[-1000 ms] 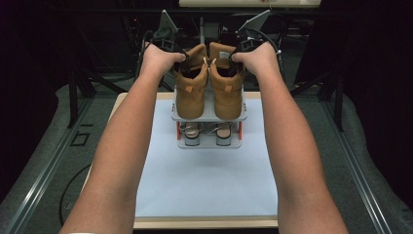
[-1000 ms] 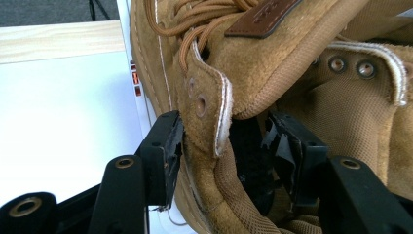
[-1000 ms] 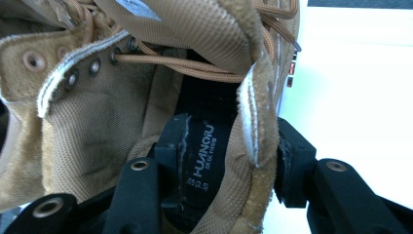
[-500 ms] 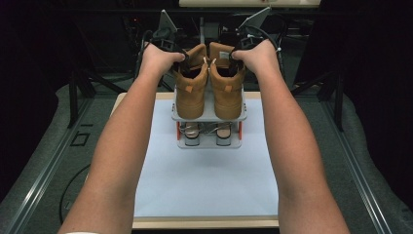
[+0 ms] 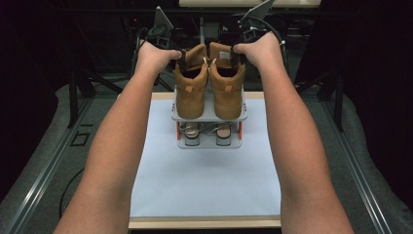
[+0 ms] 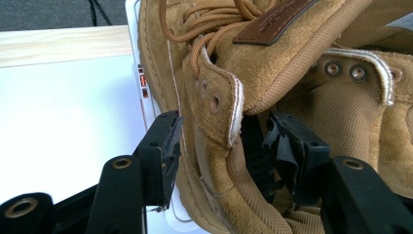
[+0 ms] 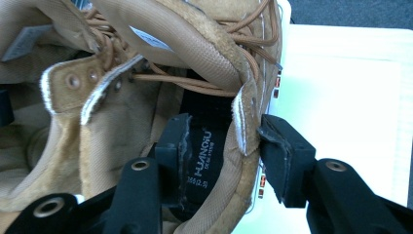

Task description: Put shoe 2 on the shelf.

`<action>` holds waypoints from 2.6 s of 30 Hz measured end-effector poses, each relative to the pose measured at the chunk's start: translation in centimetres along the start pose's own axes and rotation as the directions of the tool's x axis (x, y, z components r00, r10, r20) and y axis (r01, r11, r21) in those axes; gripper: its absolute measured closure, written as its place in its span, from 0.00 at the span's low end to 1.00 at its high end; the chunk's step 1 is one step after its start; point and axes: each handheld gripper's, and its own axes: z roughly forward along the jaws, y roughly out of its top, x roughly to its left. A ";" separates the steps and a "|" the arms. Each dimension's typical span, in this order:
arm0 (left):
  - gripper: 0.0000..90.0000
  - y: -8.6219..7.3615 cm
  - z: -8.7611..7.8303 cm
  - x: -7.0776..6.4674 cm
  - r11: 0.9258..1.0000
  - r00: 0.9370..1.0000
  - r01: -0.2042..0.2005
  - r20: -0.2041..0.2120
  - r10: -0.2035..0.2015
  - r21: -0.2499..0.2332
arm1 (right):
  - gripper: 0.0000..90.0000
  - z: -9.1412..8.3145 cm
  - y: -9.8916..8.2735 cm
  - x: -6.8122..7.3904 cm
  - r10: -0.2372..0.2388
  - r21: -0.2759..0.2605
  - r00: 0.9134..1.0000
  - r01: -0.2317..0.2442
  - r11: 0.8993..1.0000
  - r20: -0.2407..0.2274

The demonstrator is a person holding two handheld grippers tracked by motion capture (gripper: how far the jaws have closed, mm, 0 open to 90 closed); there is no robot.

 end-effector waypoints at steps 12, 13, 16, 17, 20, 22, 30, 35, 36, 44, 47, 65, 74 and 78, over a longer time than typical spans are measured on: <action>0.46 -0.5 -1.1 0.1 0.999 1.000 -0.006 0.005 0.006 -0.031 | 0.48 -2.1 -1.0 -0.4 -0.017 -0.053 1.000 0.016 0.998 -0.026; 0.45 -0.6 -1.1 0.1 0.999 1.000 -0.010 0.003 0.010 -0.035 | 0.46 -2.3 -1.1 -0.6 -0.011 -0.061 0.999 0.009 0.998 -0.033; 0.44 -0.9 -1.3 0.0 0.999 1.000 -0.024 -0.001 0.023 -0.040 | 0.45 -2.9 -1.4 -1.1 -0.017 -0.070 0.999 0.014 0.997 -0.034; 0.44 -1.0 -1.4 0.0 0.999 1.000 -0.029 -0.002 0.029 -0.042 | 0.45 -3.0 -1.5 -1.3 -0.017 -0.074 0.999 0.014 0.997 -0.036; 0.43 -1.3 -1.9 -0.1 0.998 0.999 -0.050 0.001 0.051 -0.045 | 0.44 -3.6 -2.0 -1.7 -0.026 -0.088 0.999 0.023 0.996 -0.032; 0.43 -1.6 -2.3 -0.2 0.997 0.998 -0.069 0.006 0.069 -0.046 | 0.43 -3.8 -2.3 -1.8 -0.034 -0.092 0.999 0.031 0.995 -0.030; 0.43 -2.6 -4.2 0.4 0.992 0.994 -0.108 0.007 0.108 -0.061 | 0.43 -4.7 -3.6 -2.3 -0.066 -0.068 0.997 0.064 0.996 -0.035; 0.43 -3.7 -5.3 1.0 0.989 0.991 -0.134 0.020 0.136 -0.060 | 0.43 -5.1 -4.5 -3.0 -0.071 -0.072 0.997 0.068 0.995 -0.039; 0.43 -4.3 -5.7 1.4 0.987 0.988 -0.150 0.018 0.151 -0.058 | 0.43 -5.1 -4.6 -3.2 -0.071 -0.070 0.997 0.068 0.995 -0.038; 0.43 -7.1 -6.6 3.5 0.983 0.983 -0.178 0.039 0.180 -0.043 | 0.43 -5.4 -6.8 -5.1 -0.080 -0.076 0.995 0.075 0.994 -0.060; 0.43 -7.9 -6.9 4.3 0.985 0.985 -0.164 0.047 0.167 -0.045 | 0.44 -5.4 -7.9 -5.6 -0.088 -0.073 0.994 0.083 0.994 -0.060; 0.44 -15.3 -4.7 7.6 0.980 0.978 -0.197 0.075 0.196 0.002 | 0.45 -3.7 -15.6 -9.1 -0.113 -0.062 0.991 0.109 0.992 -0.076; 0.44 -18.4 -2.5 8.4 0.976 0.973 -0.220 0.074 0.219 0.003 | 0.45 -2.0 -18.9 -10.6 -0.132 -0.054 0.990 0.129 0.990 -0.053; 0.44 -20.6 -0.7 8.6 0.970 0.967 -0.243 0.082 0.241 0.017 | 0.45 0.0 -21.0 -11.1 -0.146 -0.051 0.986 0.142 0.989 -0.085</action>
